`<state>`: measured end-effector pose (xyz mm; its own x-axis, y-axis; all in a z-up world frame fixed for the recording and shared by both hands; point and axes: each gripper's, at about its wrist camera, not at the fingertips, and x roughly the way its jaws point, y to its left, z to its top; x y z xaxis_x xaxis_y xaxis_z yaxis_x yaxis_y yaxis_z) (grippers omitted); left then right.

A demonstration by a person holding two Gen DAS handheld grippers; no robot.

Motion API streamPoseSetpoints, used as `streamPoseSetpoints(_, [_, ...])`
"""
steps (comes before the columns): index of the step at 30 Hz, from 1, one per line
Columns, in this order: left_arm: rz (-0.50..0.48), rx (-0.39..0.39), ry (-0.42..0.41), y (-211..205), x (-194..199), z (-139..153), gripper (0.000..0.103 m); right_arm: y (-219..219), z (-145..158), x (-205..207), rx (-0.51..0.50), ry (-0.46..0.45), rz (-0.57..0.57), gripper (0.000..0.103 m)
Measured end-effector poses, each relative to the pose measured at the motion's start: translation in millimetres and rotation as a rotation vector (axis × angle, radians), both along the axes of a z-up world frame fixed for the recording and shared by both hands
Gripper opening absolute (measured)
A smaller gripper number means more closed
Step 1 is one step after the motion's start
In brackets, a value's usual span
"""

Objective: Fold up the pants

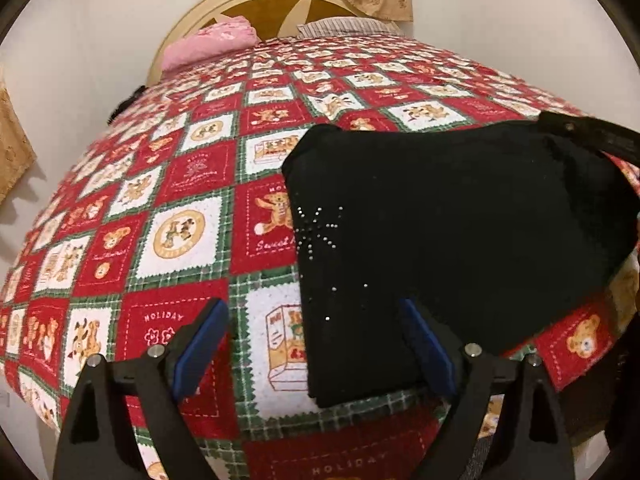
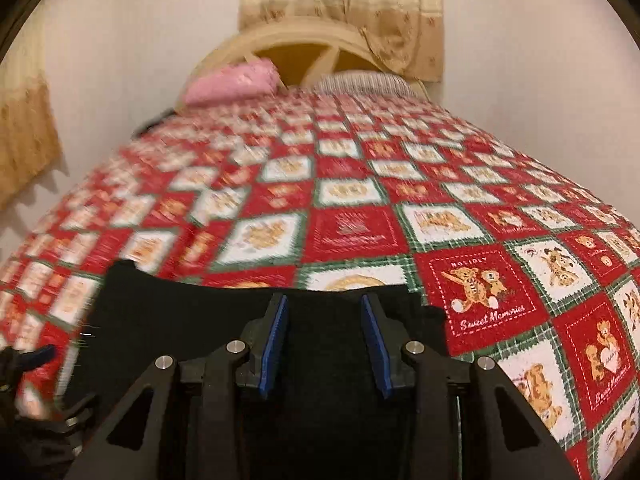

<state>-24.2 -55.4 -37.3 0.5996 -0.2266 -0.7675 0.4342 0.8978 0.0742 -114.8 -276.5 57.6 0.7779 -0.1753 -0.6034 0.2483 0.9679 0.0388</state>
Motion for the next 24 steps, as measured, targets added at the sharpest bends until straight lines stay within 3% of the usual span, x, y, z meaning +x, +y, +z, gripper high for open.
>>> streamPoseSetpoints(3, [-0.006, -0.079, 0.062, 13.3, 8.0, 1.4, 0.091, 0.3, 10.9, -27.7, -0.023, -0.053, -0.008, 0.041])
streamPoseSetpoints(5, [0.011, -0.134, 0.103, 24.4, 14.8, 2.5, 0.091, -4.3, 14.3, -47.6, -0.030, -0.085, -0.034, 0.057])
streamPoseSetpoints(7, [0.039, -0.168, 0.114, 32.6, 19.3, 4.1, 0.091, -11.7, 16.4, -65.4, -0.022, -0.119, -0.067, 0.064])
streamPoseSetpoints(11, [0.085, -0.189, 0.119, 39.2, 24.6, 4.3, 0.091, -24.6, 10.8, -87.5, 0.031, -0.153, -0.131, 0.064])
streamPoseSetpoints(16, [0.065, -0.198, 0.115, 35.4, 20.7, 6.8, 0.091, -36.2, -2.0, -93.1, 0.069, -0.115, -0.168, 0.064])
streamPoseSetpoints(21, [0.033, -0.220, 0.094, 27.9, 28.7, 16.8, 0.091, -56.5, -12.4, -102.8, 0.195, -0.117, -0.194, 0.064])
streamPoseSetpoints(24, [0.033, -0.257, 0.140, 20.4, 43.5, 13.5, 0.091, -63.0, -21.4, -99.1, 0.256, -0.118, -0.200, 0.064])
